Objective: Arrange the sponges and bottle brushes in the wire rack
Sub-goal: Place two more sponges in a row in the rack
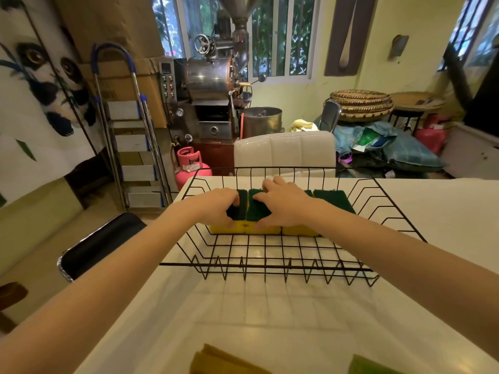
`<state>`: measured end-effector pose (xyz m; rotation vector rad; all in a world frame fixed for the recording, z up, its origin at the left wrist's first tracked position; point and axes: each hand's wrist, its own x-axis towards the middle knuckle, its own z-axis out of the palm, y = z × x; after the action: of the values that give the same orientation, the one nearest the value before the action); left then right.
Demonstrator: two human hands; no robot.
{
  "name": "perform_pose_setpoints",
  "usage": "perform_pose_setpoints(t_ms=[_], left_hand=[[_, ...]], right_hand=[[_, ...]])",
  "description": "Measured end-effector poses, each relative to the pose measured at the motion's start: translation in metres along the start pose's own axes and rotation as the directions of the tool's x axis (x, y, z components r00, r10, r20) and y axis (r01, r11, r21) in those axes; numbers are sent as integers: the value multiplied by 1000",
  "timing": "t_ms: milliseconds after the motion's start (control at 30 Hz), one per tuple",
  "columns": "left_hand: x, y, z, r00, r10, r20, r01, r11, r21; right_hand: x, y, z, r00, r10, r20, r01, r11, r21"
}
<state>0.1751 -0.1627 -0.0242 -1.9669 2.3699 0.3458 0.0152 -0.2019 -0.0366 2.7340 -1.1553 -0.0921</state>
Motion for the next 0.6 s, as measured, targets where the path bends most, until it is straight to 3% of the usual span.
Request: perform_pose_setpoints(t_ms=[100, 200, 300, 467, 600], left_hand=[[-13, 12, -6, 1000, 25, 17, -25, 999, -23], [-31, 26, -15, 995, 89, -42, -94, 984, -154], [-52, 46, -24, 979, 142, -148, -180, 939, -294], [-91, 90, -31, 912, 236, -334, -374, 814, -445], [-111, 125, -19, 864, 338, -374, -490, 737, -466]], right_hand=[[-10, -17, -3, 993, -66, -94, 69, 997, 27], [-27, -19, -18, 999, 2, -47, 15, 940, 340], [-49, -16, -38, 996, 37, -78, 8, 856, 518], [-105, -11, -63, 972, 137, -192, 13, 781, 624], [-162, -14, -60, 926, 244, -289, 20, 732, 681]])
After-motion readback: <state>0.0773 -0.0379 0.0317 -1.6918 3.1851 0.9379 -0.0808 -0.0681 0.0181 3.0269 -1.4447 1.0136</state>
